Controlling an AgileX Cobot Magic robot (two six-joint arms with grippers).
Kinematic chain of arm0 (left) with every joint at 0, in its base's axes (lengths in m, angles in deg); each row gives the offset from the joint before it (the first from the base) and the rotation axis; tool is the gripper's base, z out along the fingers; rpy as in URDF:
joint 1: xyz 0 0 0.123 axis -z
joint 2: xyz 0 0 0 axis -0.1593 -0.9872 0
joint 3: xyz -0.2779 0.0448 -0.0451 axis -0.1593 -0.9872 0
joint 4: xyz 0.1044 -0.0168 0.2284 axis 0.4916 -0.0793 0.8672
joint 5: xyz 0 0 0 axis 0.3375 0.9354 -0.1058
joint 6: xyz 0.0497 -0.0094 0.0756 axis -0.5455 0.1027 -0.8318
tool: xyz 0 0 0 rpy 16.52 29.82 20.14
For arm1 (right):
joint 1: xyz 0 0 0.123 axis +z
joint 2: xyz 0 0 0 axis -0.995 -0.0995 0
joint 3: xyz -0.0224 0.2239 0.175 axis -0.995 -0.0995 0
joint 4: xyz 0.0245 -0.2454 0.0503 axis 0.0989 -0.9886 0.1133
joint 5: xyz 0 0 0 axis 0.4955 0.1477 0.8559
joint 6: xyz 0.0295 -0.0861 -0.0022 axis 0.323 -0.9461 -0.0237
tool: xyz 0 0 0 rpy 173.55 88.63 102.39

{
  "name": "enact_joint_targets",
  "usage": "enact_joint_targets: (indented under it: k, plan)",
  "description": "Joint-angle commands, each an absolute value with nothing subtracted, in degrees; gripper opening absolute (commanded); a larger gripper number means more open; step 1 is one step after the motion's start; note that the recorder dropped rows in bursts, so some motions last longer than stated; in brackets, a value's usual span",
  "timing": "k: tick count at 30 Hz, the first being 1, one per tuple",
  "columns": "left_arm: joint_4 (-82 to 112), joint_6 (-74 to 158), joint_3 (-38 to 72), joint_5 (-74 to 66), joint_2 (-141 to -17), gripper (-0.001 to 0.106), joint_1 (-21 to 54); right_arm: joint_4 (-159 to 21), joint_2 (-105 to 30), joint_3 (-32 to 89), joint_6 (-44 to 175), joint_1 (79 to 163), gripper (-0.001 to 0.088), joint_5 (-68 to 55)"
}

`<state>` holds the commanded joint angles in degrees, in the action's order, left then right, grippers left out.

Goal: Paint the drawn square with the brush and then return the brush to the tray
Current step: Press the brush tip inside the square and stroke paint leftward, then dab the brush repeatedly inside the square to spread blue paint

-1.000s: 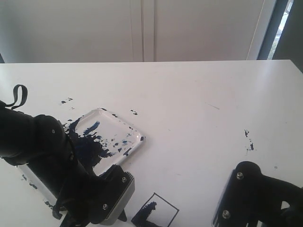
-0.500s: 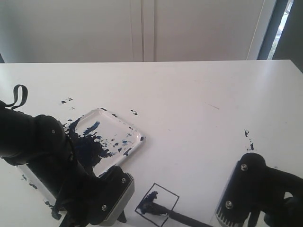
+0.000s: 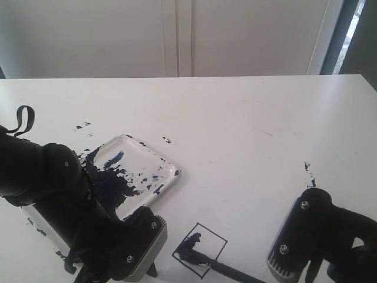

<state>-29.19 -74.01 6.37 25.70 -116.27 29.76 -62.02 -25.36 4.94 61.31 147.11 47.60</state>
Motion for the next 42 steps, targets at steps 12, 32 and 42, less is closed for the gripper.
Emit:
enact_joint_targets:
  k: [12, 32, 42]
  plan:
    - [-27.92, -74.0, 6.37, 26.54, -116.27, 0.065, 29.76, -62.03, -25.36, 4.94, 61.31, 147.11, 0.0, 47.45]
    - [-29.69, -74.71, 3.57, 24.98, -116.27, 0.059, 29.76, -62.86, -25.36, 4.94, 61.43, 147.11, 0.0, 47.47]
    - [-29.69, -74.71, 3.57, 25.09, -116.27, 0.059, 29.76, -70.35, -25.36, 4.94, 64.13, 147.11, 0.0, 47.82]
